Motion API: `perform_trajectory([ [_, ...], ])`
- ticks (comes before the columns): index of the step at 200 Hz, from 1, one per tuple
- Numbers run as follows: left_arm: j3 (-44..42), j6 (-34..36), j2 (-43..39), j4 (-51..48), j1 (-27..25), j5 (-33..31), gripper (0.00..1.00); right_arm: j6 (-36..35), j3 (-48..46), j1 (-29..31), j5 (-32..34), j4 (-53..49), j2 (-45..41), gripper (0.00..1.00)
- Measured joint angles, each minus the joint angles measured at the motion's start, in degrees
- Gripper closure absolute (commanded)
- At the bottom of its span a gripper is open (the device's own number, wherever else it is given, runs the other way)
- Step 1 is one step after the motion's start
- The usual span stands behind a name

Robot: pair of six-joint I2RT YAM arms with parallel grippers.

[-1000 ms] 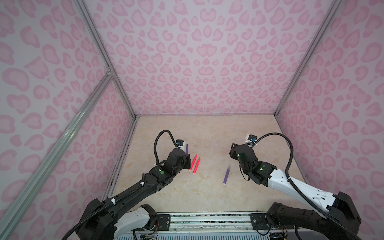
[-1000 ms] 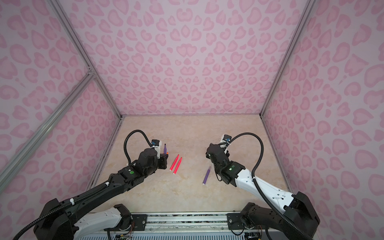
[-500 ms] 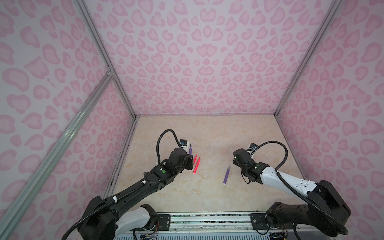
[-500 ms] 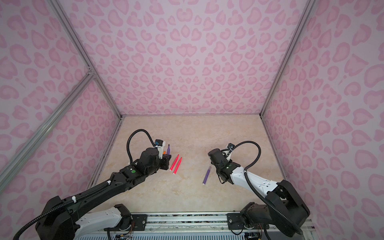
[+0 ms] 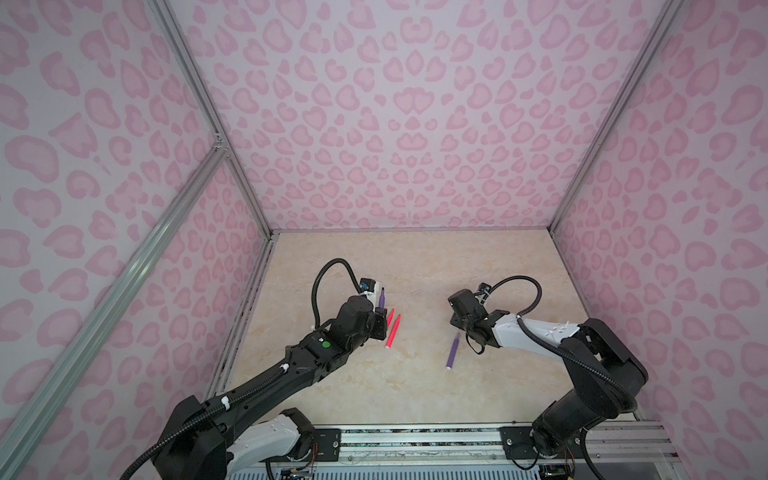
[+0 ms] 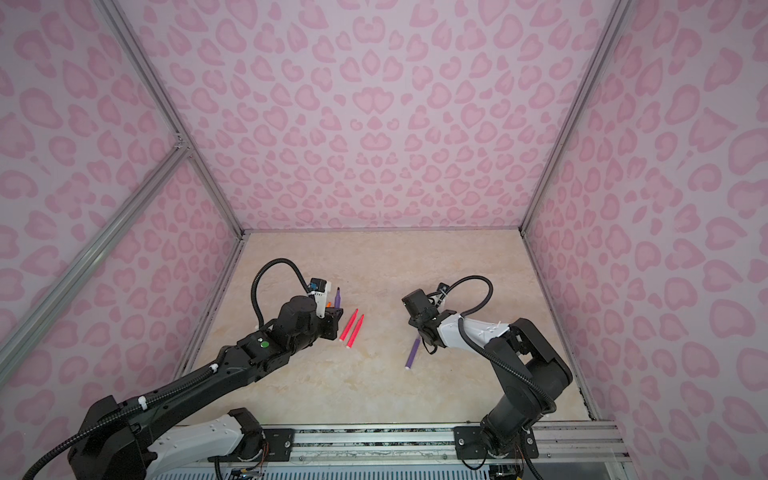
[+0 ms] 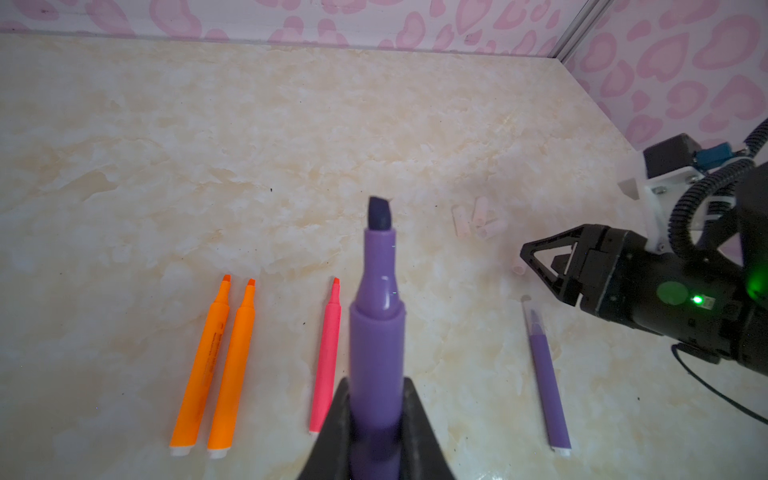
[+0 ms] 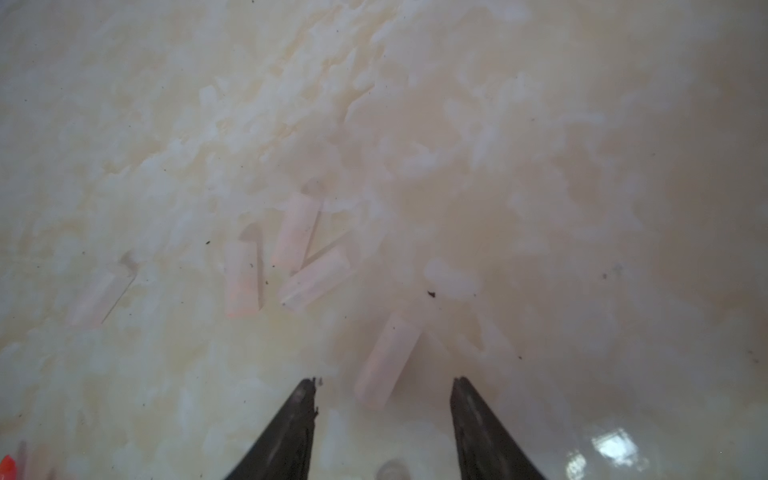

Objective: Insert the pens into the pen caps
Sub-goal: 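Lower the right gripper onto a pale pink cap and close on it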

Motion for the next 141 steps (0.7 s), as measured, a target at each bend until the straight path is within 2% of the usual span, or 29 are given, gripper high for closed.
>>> perform_trajectory([
  [141,0.02,0.44,-0.79,-0.31,-0.44,-0.42,0.97,-1.07,2.34,-1.75,-1.22,1.33,5.22,0.6],
])
